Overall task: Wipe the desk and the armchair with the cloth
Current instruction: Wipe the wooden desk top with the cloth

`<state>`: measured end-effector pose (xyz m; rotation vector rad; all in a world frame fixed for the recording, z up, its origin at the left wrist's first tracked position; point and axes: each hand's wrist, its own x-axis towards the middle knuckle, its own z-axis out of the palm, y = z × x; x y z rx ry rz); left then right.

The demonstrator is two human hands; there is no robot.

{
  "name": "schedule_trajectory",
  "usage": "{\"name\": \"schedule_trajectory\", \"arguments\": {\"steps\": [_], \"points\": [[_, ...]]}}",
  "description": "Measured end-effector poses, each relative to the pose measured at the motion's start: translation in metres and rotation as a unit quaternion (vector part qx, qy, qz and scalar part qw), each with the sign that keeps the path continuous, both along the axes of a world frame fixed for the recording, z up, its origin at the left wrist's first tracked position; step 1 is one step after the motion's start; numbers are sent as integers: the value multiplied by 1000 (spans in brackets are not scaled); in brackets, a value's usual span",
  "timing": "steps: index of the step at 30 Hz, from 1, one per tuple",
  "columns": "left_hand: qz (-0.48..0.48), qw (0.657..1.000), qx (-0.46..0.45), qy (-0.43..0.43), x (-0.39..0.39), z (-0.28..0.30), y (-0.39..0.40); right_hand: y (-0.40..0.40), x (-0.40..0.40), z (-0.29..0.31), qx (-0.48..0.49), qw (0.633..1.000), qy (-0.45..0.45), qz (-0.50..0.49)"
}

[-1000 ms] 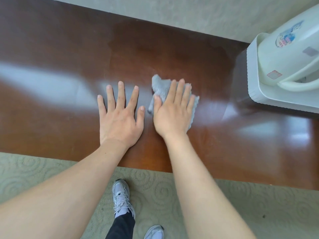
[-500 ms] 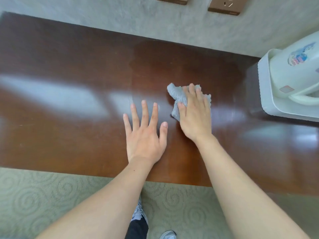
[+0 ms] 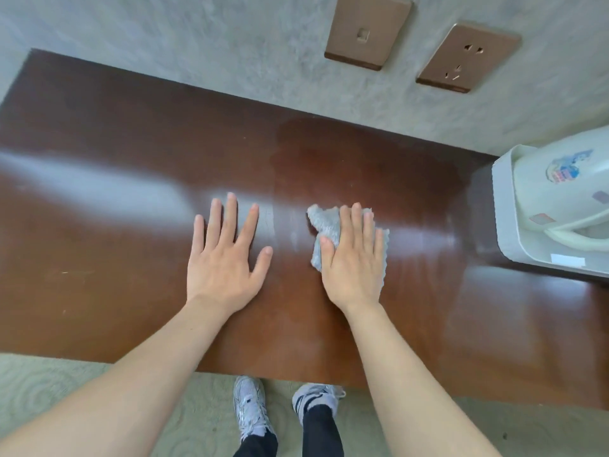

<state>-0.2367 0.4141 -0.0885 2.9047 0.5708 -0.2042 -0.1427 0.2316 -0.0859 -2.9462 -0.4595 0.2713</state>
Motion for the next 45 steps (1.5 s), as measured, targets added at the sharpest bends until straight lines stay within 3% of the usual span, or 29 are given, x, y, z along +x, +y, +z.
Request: {"name": "schedule_trajectory", "arguments": {"steps": [6, 13, 21, 25, 27, 30, 34, 42, 45], "points": [[4, 999, 30, -11, 2, -12, 0, 47, 110, -5, -16, 999, -35, -37], [-3, 999, 30, -17, 4, -13, 0, 90, 142, -4, -27, 997, -31, -60], [-5, 1000, 12, -18, 4, -9, 0, 170, 113, 2, -1, 991, -2, 133], [-7, 1000, 8, -25, 3, -9, 2, 155, 110, 3, 21, 967, 0, 254], [-7, 1000, 8, -27, 3, -10, 2, 128, 108, 3, 33, 970, 2, 243], [-5, 1000, 2, -27, 2, -9, 2, 88, 92, 2, 29, 989, -21, 145], [-7, 1000, 1, -18, 3, -9, 1, 96, 90, -2, -2, 996, -16, 83], [-5, 1000, 3, -21, 4, -8, 1, 200, 130, 2, 19, 969, -6, 247], [0, 999, 4, -33, 4, -8, 1, 204, 136, 1, 17, 957, 2, 288]]}}
